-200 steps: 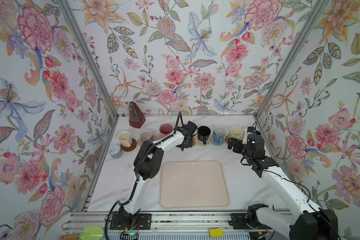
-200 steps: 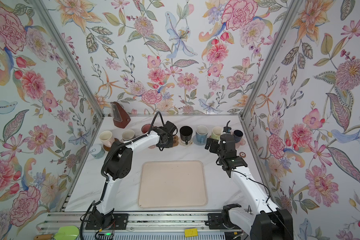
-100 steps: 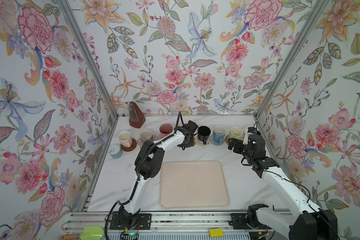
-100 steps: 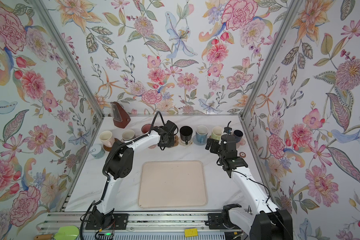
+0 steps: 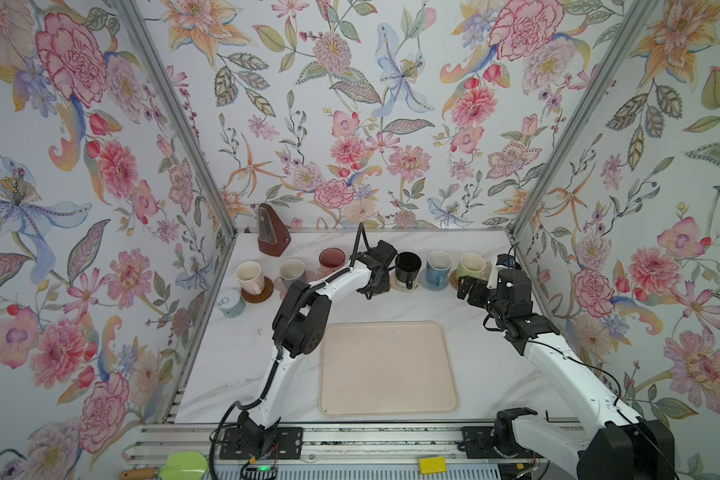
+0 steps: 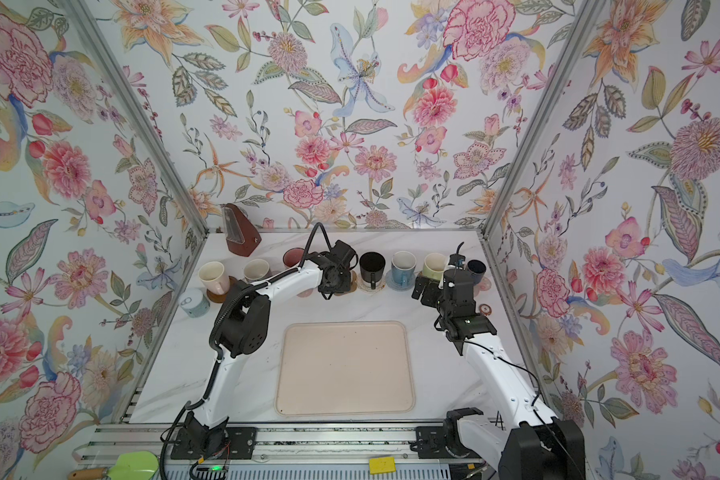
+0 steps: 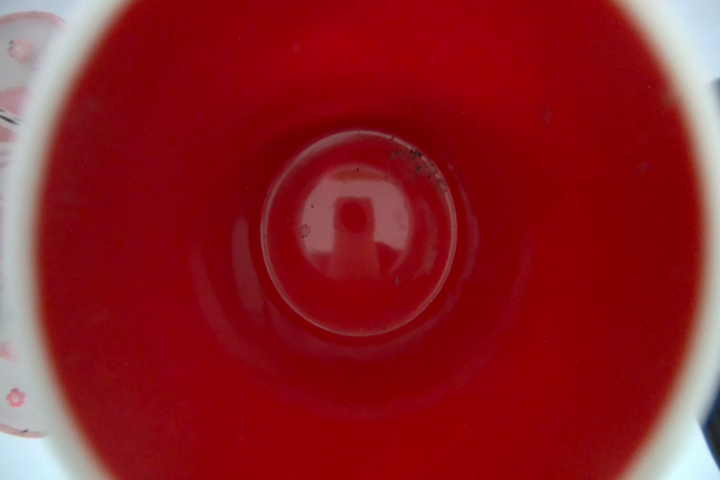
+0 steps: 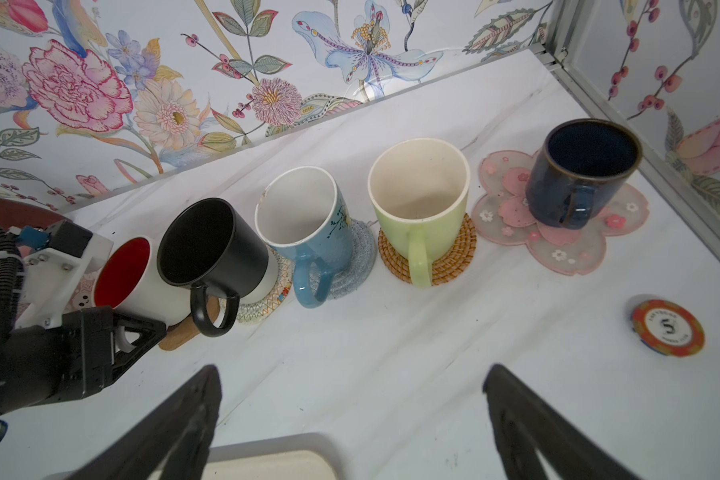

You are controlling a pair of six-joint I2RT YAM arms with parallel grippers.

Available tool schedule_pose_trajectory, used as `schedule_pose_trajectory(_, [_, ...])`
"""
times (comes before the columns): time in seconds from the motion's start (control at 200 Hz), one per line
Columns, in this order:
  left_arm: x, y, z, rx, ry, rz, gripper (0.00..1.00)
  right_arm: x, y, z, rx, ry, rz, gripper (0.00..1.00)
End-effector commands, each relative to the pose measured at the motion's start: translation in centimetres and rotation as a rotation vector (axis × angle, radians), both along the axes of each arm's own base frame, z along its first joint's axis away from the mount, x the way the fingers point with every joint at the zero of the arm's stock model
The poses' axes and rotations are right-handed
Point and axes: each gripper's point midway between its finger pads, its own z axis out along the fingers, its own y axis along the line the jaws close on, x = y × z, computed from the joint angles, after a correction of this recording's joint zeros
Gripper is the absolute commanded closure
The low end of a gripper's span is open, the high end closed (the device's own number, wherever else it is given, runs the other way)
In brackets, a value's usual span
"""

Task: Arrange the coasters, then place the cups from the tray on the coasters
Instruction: 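Lower the red-lined mug onto the paw-print coaster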

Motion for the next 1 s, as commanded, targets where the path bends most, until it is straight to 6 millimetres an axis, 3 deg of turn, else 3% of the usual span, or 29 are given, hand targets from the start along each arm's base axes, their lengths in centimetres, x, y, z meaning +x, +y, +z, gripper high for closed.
schedule_pose_trajectory(0.0, [1.4, -0.4, 0.9, -0.027, -0.042, 0.021, 1.0, -0.1, -0.1, 0.1, 0.015, -0.012, -0.003, 0.01])
schedule_pose_trajectory(0.605, [1.0, 0.5, 0.2, 0.03, -0.013, 0.029, 1.0, -0.1, -0.1, 0.1, 0.024, -0.013, -0.005, 0.01])
schedule_pose_trajectory(0.996, [0.9, 1.1, 1.0, 0.039, -0.033, 0.043, 0.69, 0.0, -0.2, 0.2, 0.037, -0.016, -0.004, 0.01])
